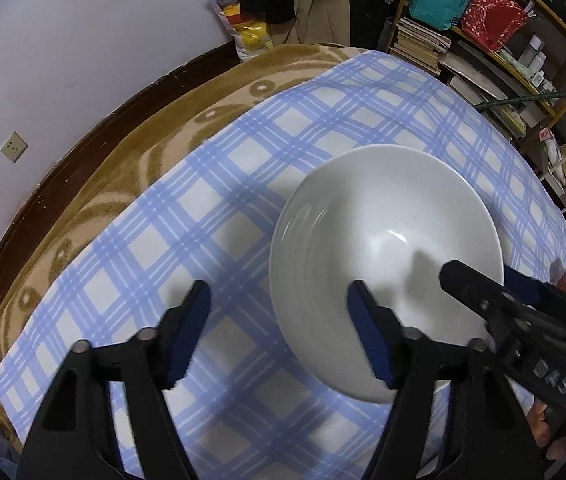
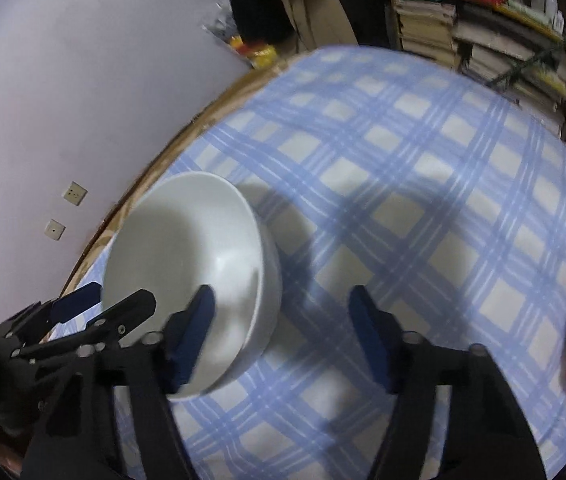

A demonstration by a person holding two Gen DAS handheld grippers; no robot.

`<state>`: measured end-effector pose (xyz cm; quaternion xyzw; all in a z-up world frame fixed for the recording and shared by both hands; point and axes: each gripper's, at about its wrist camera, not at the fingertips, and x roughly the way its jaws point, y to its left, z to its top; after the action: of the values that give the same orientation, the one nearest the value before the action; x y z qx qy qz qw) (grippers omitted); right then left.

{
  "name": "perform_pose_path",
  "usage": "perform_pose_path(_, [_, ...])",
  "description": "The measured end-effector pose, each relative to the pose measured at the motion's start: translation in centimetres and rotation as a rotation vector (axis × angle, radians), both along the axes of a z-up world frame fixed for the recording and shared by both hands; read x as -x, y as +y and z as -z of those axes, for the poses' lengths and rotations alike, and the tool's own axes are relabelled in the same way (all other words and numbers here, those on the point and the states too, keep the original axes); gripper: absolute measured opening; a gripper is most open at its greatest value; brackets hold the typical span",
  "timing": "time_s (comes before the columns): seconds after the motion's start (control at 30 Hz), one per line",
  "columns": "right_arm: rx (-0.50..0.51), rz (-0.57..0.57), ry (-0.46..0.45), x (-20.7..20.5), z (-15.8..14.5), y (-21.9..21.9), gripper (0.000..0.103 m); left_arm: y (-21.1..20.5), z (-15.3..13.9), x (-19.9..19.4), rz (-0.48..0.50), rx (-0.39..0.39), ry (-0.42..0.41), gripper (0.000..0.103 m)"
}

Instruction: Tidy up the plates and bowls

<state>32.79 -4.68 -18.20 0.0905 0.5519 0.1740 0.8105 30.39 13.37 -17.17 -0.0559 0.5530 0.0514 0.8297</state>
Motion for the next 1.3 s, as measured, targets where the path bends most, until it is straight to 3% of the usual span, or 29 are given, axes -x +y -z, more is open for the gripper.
perform_pose_path(0.07, [-0.027, 0.004, 0.034, -0.4, 0.8, 0.1, 0.049, 0.1, 0.6, -0.3, -0.002, 0.018, 0.019, 0.041])
perform_pose_path(0.17, [-0.142, 0.051, 0.131, -0.8, 2.1, -0.6, 0.048, 0.8, 1.9, -0.9, -0.020, 0.117, 0.067, 0.033])
perform_pose_path(0.3, [-0.160, 0.042, 0.136, -1.0, 2.2, -0.6, 0.021, 1.2, 2.9, -1.2, -0.023, 0.216, 0.086, 0.017])
perform_pose_path(0.7, [-0.065, 0.041, 0.129, 1.0, -0.1, -1.5, 0.019, -2.6, -0.5, 0.7, 0.117, 0.117, 0.002, 0.017])
perform_pose_path(1.3, [-0.009, 0.067, 0.067, 10.5, -5.5, -12.6, 0.019, -14.7, -6.5, 8.2, 0.306, 0.049, -0.053, 0.017])
